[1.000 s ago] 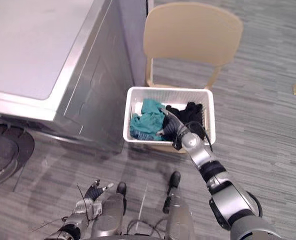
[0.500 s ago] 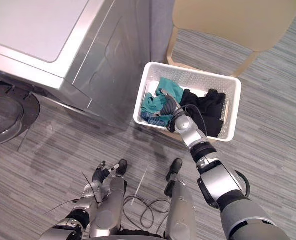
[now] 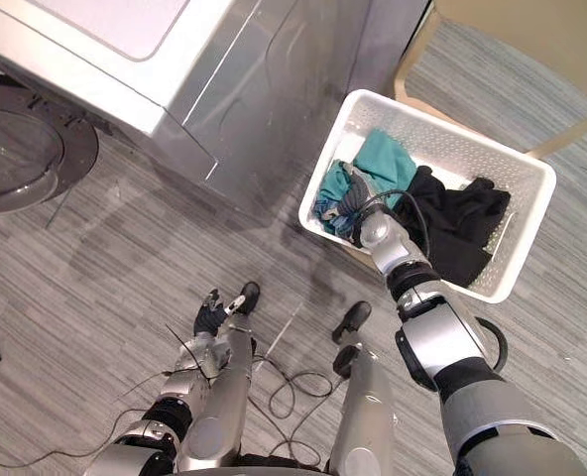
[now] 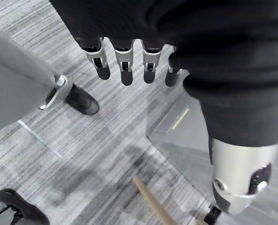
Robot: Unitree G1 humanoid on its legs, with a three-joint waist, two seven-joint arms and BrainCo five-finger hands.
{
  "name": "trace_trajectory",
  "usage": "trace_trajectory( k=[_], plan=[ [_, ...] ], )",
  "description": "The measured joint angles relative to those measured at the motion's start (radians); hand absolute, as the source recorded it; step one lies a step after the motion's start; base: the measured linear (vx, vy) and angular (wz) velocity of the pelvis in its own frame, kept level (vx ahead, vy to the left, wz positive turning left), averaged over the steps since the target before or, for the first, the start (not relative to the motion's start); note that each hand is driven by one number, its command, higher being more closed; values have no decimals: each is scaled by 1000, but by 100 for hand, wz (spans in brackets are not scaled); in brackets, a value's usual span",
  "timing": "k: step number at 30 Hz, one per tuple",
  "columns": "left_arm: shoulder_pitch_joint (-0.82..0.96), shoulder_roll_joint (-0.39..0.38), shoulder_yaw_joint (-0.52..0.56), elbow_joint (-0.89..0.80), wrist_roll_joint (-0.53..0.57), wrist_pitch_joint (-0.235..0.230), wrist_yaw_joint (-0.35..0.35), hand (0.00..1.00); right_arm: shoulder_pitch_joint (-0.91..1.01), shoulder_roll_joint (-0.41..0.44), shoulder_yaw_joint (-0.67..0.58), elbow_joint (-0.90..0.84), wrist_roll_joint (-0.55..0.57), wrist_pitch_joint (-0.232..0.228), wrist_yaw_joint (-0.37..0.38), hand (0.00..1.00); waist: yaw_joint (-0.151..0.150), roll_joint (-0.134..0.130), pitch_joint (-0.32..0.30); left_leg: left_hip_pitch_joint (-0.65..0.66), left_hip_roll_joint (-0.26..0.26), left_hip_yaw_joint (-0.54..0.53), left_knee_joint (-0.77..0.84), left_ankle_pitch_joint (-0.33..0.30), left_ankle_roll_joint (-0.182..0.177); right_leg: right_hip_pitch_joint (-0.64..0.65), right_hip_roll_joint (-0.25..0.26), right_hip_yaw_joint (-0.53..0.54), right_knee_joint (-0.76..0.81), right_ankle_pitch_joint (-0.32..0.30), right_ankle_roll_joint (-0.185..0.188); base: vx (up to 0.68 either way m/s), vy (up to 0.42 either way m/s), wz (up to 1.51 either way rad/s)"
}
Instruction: Pick up the laundry basket with both hands and put the clothes into the washing machine.
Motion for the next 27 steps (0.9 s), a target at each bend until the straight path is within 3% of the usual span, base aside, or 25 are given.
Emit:
trace_trajectory(
  k=[4,5,10,15,17,20,27],
  plan=[
    [-9,-7,-5,-27,0,0,1,0,-1,-41,46,18,-96,10,-18,0,9,1,1,-32,0,-6,-24,27,1,-24,-14,-25,0,-3,3,12,-5,15],
    [-7,-8,-5,-36,1,0,5,0,-2,-44,57,32,-164,16,-27,100,11,1,1,-35,0,-10,-25,30,0,-24,-17,-31,1,-5,5,46,-12,15],
    [-8,-18,-4,-88,2,0,22,0,-6,-75,87,37,-316,36,-58,100,21,2,1,-46,-8,-23,-26,30,0,-24,-28,-50,4,-13,12,42,5,10],
    [-8,-29,5,-93,2,1,24,0,-3,-72,126,40,-310,43,-49,100,26,2,1,-35,-7,-17,-22,30,-1,-21,-34,-48,23,-27,12,26,-10,2],
    [-9,-34,5,-83,1,3,26,0,19,-61,123,40,-210,42,-33,100,25,1,1,-15,-6,7,-19,30,-1,-14,-38,-32,32,-28,12,20,-11,-11],
    [-7,-36,6,-58,2,4,27,0,53,-59,94,29,-148,41,-32,100,21,1,1,34,0,50,-19,30,0,16,-36,-4,31,-28,12,7,-7,-19],
    [23,-16,-2,-53,2,4,26,0,142,-121,-225,-136,29,41,-61,100,-15,-1,0,219,29,128,-118,42,13,132,-1,35,-23,-28,19,-18,-14,-18]
  ],
)
